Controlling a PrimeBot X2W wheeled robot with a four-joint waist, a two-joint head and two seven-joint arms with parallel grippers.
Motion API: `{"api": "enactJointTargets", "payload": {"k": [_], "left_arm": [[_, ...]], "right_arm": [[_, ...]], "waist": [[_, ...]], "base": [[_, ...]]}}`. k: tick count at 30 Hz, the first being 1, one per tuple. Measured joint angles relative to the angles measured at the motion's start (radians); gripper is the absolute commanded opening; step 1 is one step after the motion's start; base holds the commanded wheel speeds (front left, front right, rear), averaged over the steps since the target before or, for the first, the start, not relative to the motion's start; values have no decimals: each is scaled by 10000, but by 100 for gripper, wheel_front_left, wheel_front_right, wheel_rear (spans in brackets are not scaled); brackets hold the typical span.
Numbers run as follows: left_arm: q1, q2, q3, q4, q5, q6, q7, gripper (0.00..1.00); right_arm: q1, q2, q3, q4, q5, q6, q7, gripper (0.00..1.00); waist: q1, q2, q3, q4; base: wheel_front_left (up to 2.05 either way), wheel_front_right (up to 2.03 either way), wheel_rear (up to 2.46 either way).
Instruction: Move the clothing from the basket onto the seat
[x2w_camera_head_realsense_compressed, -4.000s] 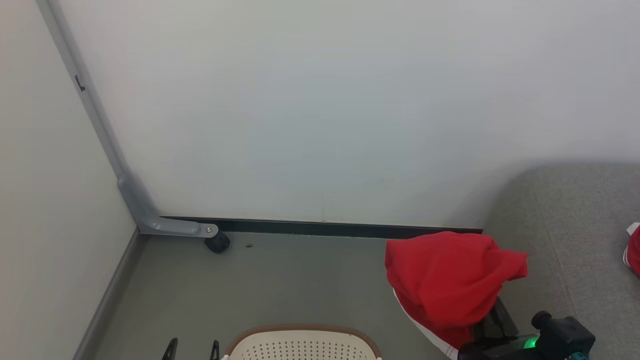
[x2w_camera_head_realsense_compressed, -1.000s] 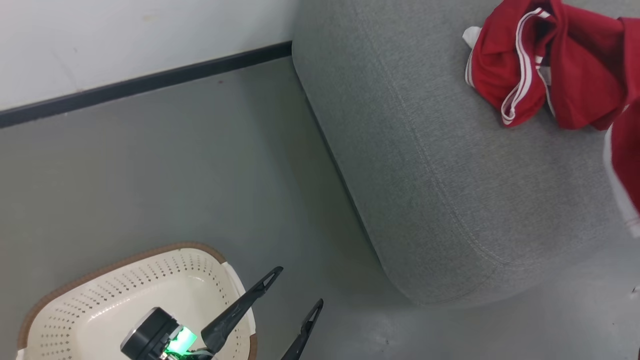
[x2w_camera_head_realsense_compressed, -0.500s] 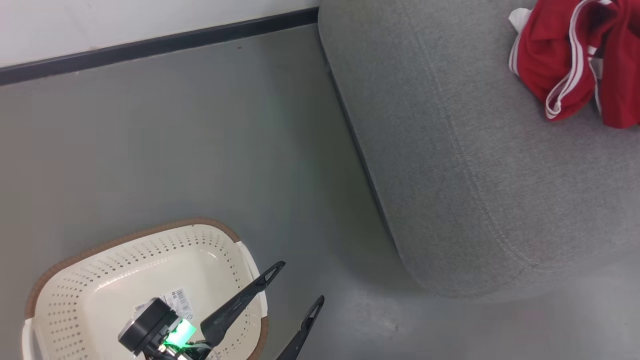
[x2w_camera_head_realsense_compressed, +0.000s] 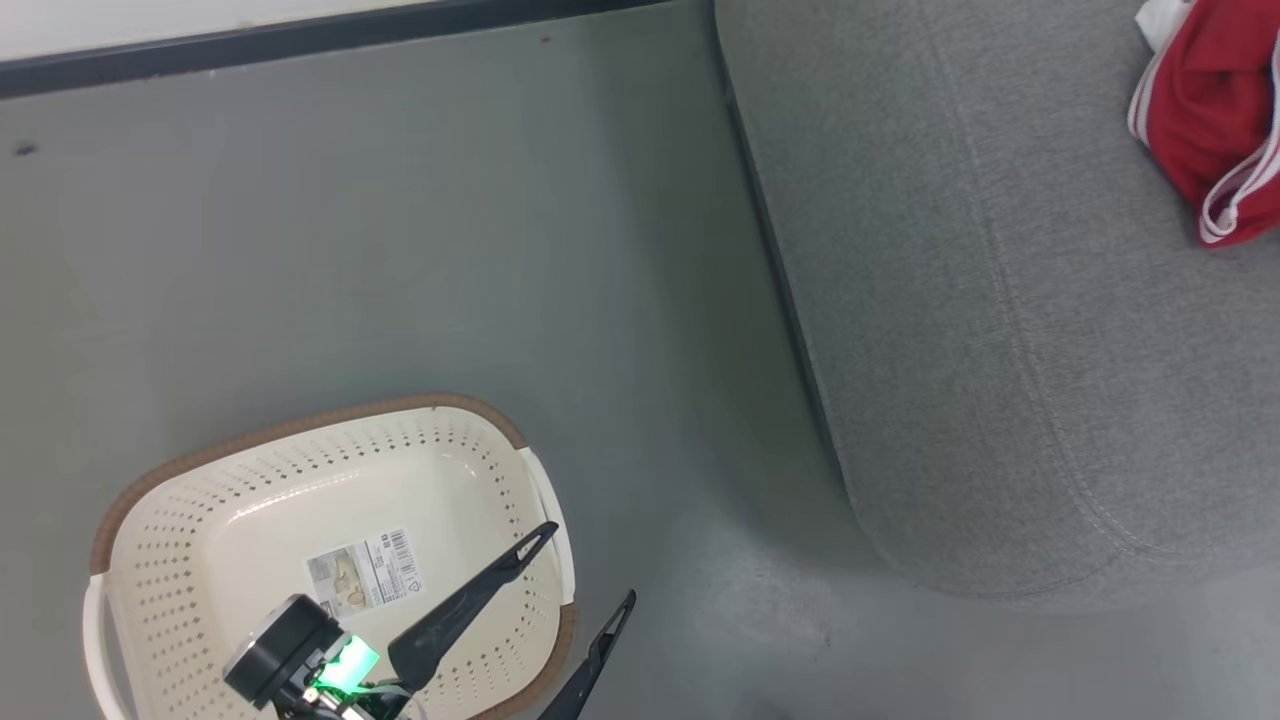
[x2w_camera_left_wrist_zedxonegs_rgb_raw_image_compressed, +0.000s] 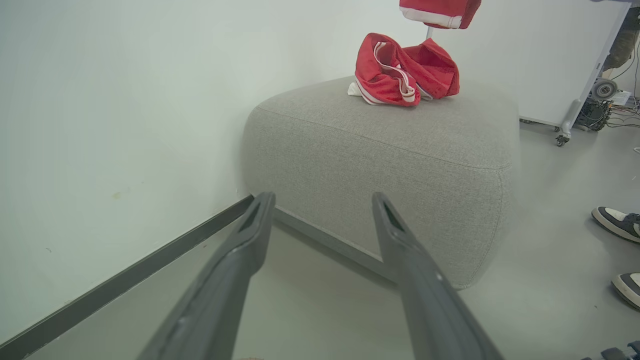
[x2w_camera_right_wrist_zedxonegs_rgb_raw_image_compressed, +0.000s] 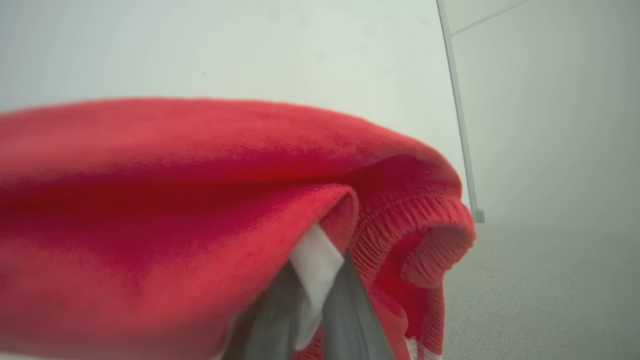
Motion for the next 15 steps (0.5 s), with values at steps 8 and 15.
{"api": "enactJointTargets", "payload": {"k": [8, 15], "left_arm": [[-10, 71, 244, -6, -90, -4, 0, 100], [-44, 138, 251, -8, -90, -4, 0, 100]], "right_arm": [[-1081, -437, -240, 1781, 512, -2, 17, 0], [-1810, -928, -353, 3210, 514, -111, 17, 0]], "waist": [[0, 0, 358, 356], [0, 0, 636, 589]], "base": [[0, 0, 0], [0, 0, 0]]}}
